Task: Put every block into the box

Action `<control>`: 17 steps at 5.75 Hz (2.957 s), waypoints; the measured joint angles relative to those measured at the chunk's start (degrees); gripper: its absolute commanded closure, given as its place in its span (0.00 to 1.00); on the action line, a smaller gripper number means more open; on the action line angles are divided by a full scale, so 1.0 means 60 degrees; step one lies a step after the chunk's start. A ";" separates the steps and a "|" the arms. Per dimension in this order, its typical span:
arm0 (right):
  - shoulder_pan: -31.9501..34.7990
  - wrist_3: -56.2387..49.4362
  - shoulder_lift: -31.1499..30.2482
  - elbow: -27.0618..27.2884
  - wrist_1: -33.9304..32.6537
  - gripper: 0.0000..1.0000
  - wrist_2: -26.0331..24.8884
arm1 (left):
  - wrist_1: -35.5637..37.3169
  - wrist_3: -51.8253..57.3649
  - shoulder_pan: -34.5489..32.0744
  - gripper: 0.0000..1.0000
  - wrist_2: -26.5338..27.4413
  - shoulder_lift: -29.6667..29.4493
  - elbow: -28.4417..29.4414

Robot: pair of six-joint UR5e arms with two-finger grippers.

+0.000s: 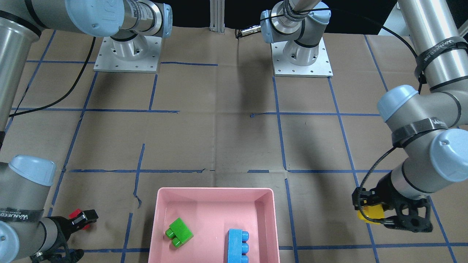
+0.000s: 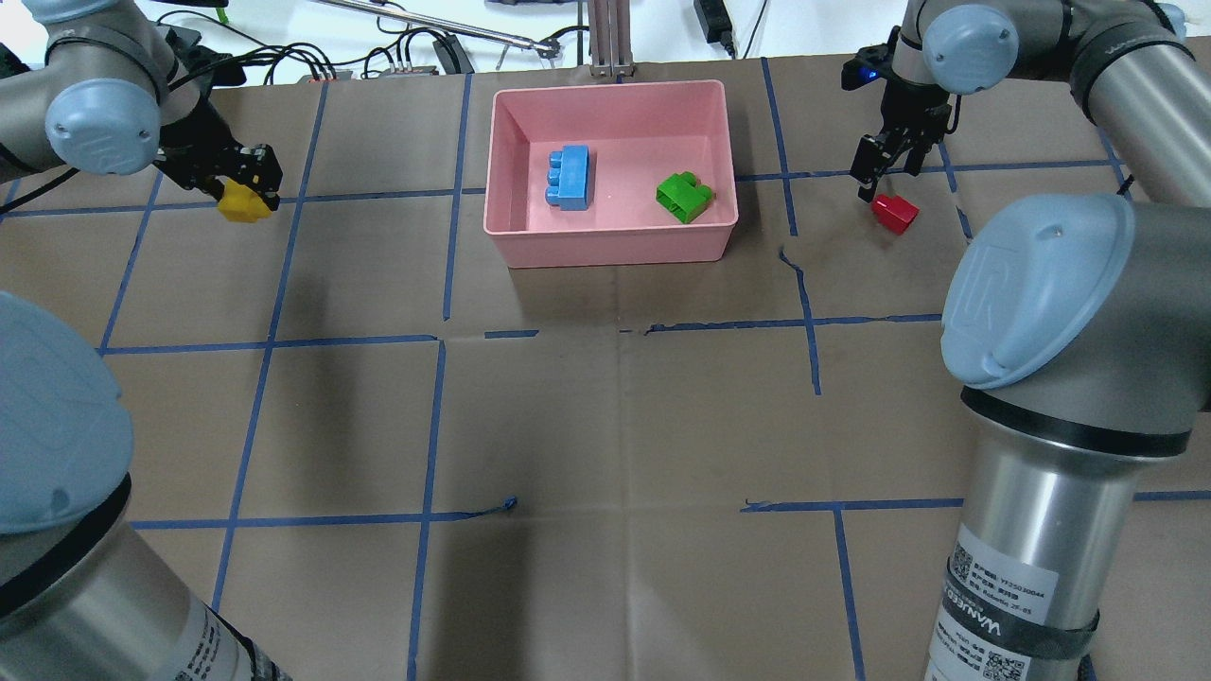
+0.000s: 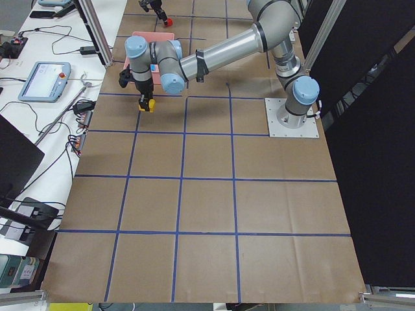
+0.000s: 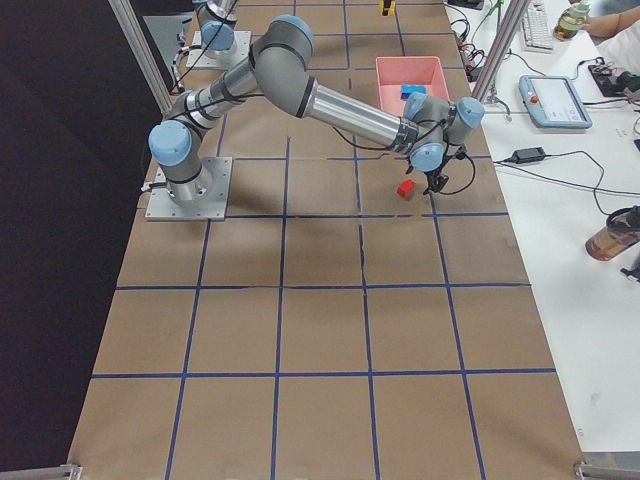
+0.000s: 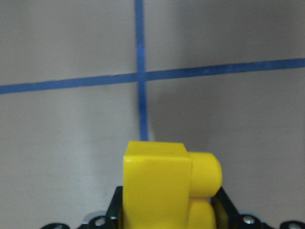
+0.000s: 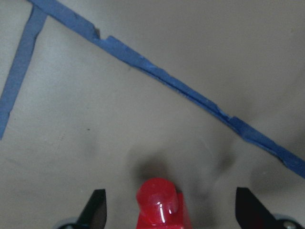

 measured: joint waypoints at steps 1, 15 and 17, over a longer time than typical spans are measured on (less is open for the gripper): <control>0.0000 0.0000 -0.0050 0.0144 -0.0160 0.61 -0.0019 | -0.0147 -0.1270 -0.0896 1.00 -0.0016 0.0015 0.0256; 0.3037 0.9618 -0.0234 -0.3216 0.1535 0.25 0.1594 | -0.3305 -0.2931 -0.2055 0.00 -0.0394 0.4456 -0.1227; 0.3421 1.0424 0.0153 -0.3148 0.1132 0.00 0.1903 | -0.3096 -0.2531 -0.2031 0.00 -0.0394 0.4841 -0.1200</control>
